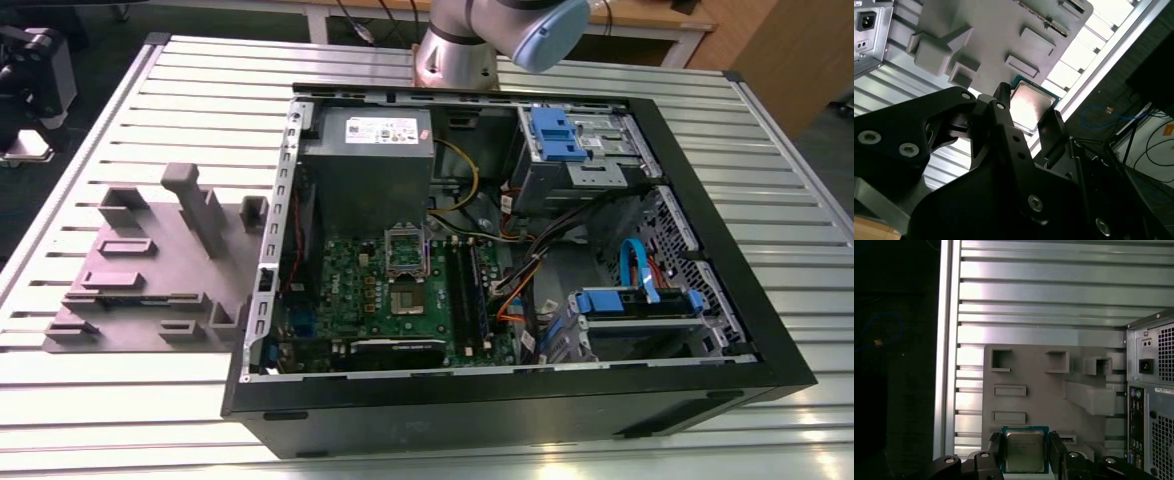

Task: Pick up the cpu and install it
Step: 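Pick up the cpu and move it towards the insertion slot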

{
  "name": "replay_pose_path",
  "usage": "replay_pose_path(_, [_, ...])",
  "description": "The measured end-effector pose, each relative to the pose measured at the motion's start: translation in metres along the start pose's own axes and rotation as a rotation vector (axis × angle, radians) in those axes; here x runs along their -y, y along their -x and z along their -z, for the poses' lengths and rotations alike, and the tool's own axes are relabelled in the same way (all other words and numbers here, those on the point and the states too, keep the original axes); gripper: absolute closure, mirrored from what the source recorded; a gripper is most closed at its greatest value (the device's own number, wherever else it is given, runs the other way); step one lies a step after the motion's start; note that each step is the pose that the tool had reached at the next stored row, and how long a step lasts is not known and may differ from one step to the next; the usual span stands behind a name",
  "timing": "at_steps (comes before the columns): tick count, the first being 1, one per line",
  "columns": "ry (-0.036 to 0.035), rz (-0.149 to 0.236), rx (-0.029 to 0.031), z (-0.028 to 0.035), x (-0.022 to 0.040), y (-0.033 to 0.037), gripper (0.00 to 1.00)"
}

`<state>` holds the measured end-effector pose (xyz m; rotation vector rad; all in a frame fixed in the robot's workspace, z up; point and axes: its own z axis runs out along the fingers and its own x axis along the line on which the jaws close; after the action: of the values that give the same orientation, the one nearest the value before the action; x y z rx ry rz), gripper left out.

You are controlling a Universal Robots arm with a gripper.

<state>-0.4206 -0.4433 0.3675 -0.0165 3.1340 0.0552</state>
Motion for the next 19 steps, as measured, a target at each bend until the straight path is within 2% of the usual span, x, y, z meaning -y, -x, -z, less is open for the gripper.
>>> replay_pose_path(2, [0.0, 0.0, 0.0, -0.0002, 0.0, 0.0021, 0.53])
replay_pose_path(14, [0.0001, 0.0, 0.0001, -0.0003, 0.0, 0.0031, 0.53])
replay_pose_path(19, [0.0, 0.0, 0.0, -0.0006, 0.0001, 0.0096, 0.53])
